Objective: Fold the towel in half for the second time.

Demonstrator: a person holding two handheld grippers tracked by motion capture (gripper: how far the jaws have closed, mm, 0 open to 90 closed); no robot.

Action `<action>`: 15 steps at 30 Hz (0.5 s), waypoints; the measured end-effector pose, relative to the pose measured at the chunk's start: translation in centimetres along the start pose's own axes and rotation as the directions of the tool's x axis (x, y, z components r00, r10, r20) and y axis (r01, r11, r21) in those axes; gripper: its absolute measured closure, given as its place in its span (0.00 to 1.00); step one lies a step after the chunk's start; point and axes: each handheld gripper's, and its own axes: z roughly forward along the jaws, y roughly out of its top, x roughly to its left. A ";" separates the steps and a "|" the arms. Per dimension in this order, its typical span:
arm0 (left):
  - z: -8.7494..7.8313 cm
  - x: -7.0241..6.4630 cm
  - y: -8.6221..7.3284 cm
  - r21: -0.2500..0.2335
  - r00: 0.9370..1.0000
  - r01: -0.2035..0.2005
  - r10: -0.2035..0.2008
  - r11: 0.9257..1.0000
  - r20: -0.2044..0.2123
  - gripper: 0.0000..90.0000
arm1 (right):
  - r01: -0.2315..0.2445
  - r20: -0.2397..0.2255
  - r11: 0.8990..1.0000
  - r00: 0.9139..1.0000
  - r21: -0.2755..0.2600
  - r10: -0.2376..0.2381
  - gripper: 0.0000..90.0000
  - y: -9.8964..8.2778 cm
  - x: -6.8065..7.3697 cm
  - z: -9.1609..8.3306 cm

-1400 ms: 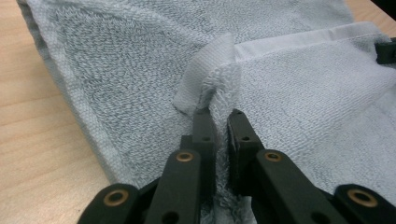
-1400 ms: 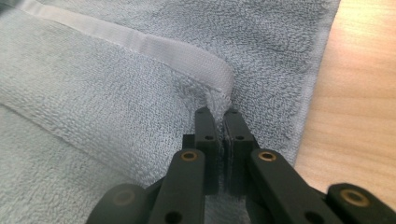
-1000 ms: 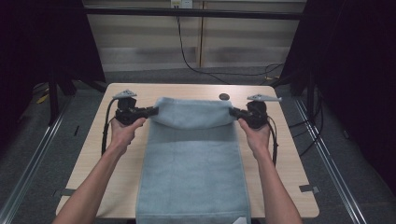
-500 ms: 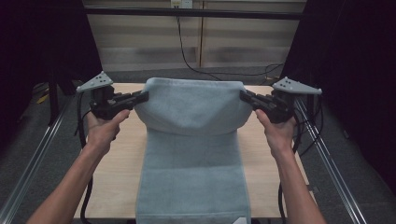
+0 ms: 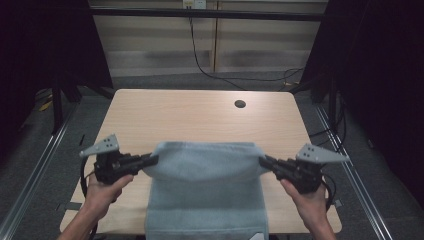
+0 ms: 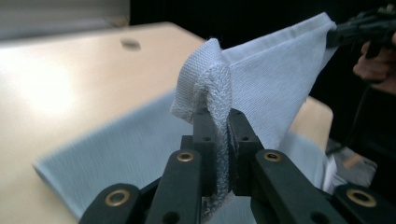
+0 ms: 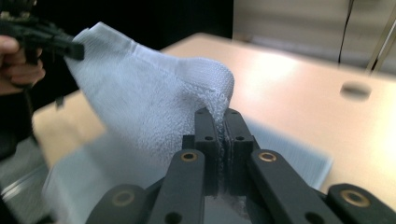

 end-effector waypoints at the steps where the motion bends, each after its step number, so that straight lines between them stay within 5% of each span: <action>1: 0.3 0.0 -2.1 0.032 1.000 0.021 -0.022 0.999 0.014 0.93 | 0.005 0.008 0.999 1.000 0.045 -0.005 0.96 -2.0 0.5 -0.3; 2: 0.3 0.0 -2.1 0.032 1.000 0.021 -0.022 0.999 0.014 0.93 | 0.005 0.008 0.999 1.000 0.045 -0.005 0.96 -2.0 0.5 -0.3; 5: 1.2 0.0 -5.5 0.115 0.997 0.065 -0.068 0.991 0.026 0.91 | -0.059 -0.030 0.993 0.998 0.104 0.062 0.96 -6.0 0.7 -0.1; 8: 1.2 -0.5 -6.7 0.145 0.997 0.061 -0.067 0.987 0.034 0.91 | -0.109 -0.068 0.988 0.991 0.108 0.117 0.96 -8.1 1.0 -0.3; 13: 0.6 -1.8 -8.7 0.184 0.994 0.058 -0.074 0.981 0.081 0.90 | -0.103 -0.112 0.986 0.987 0.134 0.119 0.93 -10.2 2.2 -1.1; 15: 0.4 -2.4 -9.4 0.211 0.993 0.054 -0.074 0.976 0.088 0.88 | -0.129 -0.140 0.974 0.978 0.189 0.156 0.83 -11.6 3.0 -1.8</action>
